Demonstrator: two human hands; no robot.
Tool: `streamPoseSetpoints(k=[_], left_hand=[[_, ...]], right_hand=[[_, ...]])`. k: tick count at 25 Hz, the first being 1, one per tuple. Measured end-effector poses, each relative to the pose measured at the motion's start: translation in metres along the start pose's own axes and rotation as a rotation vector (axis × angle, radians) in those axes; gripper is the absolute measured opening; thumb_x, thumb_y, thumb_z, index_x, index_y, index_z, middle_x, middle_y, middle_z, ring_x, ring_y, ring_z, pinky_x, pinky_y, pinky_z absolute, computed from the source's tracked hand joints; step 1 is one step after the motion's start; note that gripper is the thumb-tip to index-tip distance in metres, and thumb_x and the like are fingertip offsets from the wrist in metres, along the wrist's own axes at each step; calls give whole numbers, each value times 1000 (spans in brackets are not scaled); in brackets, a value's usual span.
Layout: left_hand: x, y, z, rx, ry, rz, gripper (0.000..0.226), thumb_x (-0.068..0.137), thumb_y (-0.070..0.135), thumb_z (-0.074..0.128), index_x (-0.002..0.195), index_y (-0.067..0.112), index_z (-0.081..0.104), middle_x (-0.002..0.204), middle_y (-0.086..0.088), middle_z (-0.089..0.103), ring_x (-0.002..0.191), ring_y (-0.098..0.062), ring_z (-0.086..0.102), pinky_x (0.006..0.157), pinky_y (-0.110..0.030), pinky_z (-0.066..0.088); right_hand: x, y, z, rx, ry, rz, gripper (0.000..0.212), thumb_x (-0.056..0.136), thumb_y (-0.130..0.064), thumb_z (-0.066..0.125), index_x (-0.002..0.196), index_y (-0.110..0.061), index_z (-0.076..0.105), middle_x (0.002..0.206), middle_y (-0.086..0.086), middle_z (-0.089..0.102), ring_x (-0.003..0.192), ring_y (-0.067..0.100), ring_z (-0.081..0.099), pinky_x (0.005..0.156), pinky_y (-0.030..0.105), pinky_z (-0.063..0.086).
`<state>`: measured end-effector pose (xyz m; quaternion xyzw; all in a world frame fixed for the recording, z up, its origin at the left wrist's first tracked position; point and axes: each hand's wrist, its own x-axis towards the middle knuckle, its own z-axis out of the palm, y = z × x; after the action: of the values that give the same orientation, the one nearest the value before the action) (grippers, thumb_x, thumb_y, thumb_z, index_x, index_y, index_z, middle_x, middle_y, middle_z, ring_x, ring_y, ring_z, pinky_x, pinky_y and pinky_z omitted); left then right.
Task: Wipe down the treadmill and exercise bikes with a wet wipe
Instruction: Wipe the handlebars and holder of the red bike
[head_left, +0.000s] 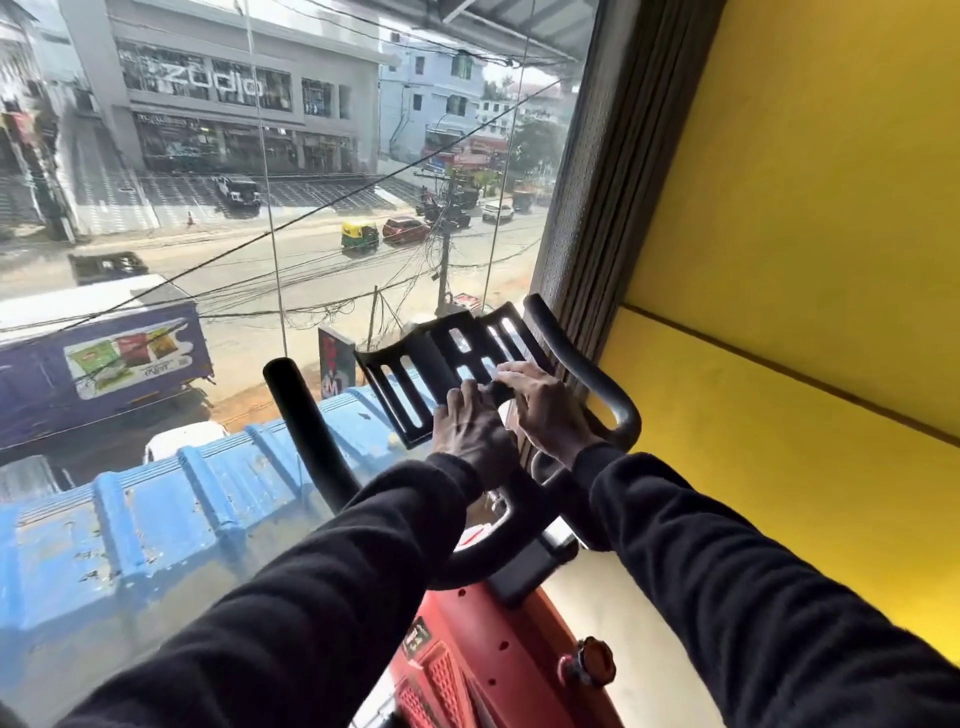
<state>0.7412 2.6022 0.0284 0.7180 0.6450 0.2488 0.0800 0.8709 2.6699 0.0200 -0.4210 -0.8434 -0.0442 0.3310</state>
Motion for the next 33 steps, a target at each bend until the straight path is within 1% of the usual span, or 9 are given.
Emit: streamPoseSetpoints(k=[2,5,10,14,18,22,26,29,33], left_hand=[[7,7,-2,113,-18,-19,56,84,19,49,137,12,32,123,-8,31,115,-26,33,103,-38,28],[14,13,-2,226,-5,-9,51,84,15,48,133,9,36,131,-10,30,120,-28,31,106,-39,28],[35,20,4,259,57,36,38,88,12,43,126,12,45,127,-6,36,116,-26,34,103,-39,29],[51,19,10,299,98,56,27,98,16,40,123,14,51,127,-5,40,117,-25,35,102,-38,30],[64,21,13,311,69,148,22,102,23,45,119,18,59,124,-8,45,116,-29,39,100,-40,32],[72,15,21,239,93,123,24,99,32,50,115,17,58,121,-4,46,108,-23,40,92,-34,33],[72,20,17,296,84,256,22,99,18,46,113,18,64,121,-6,46,111,-24,39,93,-36,34],[72,19,17,261,91,277,25,97,14,45,113,21,63,120,-4,47,110,-24,40,93,-35,35],[76,19,17,240,62,332,27,99,16,42,116,21,63,120,-1,52,110,-23,42,94,-35,36]], right_hand=[[2,24,-11,-13,27,21,31,88,4,56,112,-6,71,117,8,69,112,17,63,103,15,38],[9,34,-15,29,88,235,29,88,1,55,110,-7,72,112,9,71,108,23,65,100,23,42],[8,38,-18,82,-22,4,27,89,-3,60,114,-6,69,117,9,68,109,21,62,101,22,42],[6,65,-29,120,-12,162,24,86,-26,72,104,-10,71,100,4,65,93,18,61,88,30,49],[6,60,-26,71,-17,27,16,82,-20,77,94,-12,71,94,1,63,86,16,59,81,29,50],[-15,86,-39,117,-24,73,18,78,-21,81,88,-11,70,90,-4,59,84,11,57,79,25,47],[0,59,-26,41,-19,106,23,75,-18,82,91,-12,67,96,-1,60,88,16,59,82,29,51],[-17,76,-34,40,-52,52,22,74,-18,82,88,-14,66,95,-2,60,88,13,58,81,30,52],[-20,83,-52,74,-30,273,16,80,-23,76,90,-13,69,95,1,66,86,18,61,78,28,48]])
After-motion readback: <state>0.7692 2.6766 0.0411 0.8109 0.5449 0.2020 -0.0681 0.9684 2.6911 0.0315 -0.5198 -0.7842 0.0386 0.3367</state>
